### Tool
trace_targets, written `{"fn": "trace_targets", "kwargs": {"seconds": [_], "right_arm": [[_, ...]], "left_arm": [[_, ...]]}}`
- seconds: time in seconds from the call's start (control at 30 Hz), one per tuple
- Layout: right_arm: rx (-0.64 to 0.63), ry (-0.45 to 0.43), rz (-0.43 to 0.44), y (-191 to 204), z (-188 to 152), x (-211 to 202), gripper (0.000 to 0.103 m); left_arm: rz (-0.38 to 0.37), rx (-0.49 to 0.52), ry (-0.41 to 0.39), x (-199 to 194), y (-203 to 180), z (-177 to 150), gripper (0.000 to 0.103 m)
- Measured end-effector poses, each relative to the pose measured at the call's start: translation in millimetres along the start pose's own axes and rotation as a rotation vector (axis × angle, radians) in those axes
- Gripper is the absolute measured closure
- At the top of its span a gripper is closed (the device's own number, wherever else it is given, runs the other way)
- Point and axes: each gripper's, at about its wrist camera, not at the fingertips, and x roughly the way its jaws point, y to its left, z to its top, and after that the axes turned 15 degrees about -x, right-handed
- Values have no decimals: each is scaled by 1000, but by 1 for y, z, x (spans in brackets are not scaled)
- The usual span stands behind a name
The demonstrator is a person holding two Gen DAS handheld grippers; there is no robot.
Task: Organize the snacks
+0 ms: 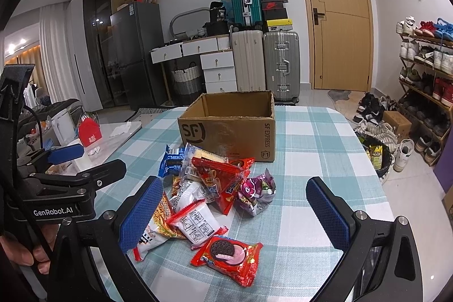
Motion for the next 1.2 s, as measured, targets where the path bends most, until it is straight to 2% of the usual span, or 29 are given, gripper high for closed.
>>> {"fn": "trace_targets", "kwargs": {"seconds": [0.27, 0.5, 0.63, 0.77, 1.2], "right_arm": [[14, 16, 8, -2, -6, 3, 0], [35, 34, 18, -6, -11, 7, 0], [42, 40, 25, -7, -14, 8, 0], [35, 51, 21, -8, -18, 10, 0], [46, 83, 50, -7, -32, 21, 0]], "left_arm": [[-3, -9, 31, 9, 7, -3, 1], [-44, -9, 106, 23, 15, -9, 1], [-94, -8, 152, 33, 22, -14, 1], [-160, -35, 245, 47, 34, -25, 1], [-199, -43, 361, 85, 43, -53, 1]]}}
